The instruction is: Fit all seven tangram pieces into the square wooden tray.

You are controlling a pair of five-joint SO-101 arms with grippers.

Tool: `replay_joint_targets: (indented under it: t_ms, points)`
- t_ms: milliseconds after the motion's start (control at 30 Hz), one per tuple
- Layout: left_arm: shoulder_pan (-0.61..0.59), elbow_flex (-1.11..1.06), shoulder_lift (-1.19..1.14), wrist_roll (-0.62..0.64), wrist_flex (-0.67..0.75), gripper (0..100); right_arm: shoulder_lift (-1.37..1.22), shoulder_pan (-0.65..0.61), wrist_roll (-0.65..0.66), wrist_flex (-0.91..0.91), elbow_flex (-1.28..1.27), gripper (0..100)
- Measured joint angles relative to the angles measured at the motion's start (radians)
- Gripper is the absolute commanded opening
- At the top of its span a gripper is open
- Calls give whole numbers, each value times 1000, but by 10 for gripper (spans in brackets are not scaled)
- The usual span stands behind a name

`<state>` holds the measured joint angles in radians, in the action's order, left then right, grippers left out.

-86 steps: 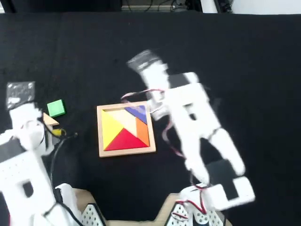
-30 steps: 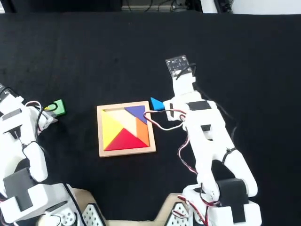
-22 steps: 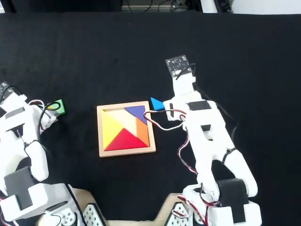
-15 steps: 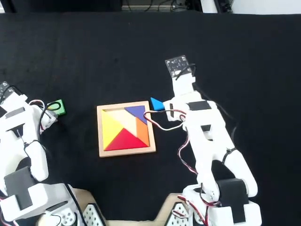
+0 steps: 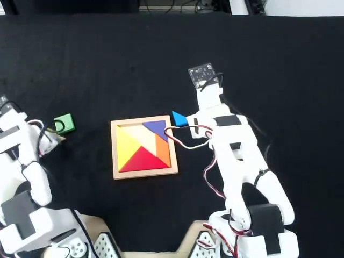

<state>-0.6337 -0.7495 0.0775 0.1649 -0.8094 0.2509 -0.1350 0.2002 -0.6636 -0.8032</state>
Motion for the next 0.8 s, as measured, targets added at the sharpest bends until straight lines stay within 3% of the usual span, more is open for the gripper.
replay_joint_targets:
  t_ms: [333, 800]
  points:
    - [-143, 74, -55, -196, -140, 239, 0, 0, 0, 0, 0, 11]
    - [-115, 150, -3, -144, -186, 239, 0, 0, 0, 0, 0, 11]
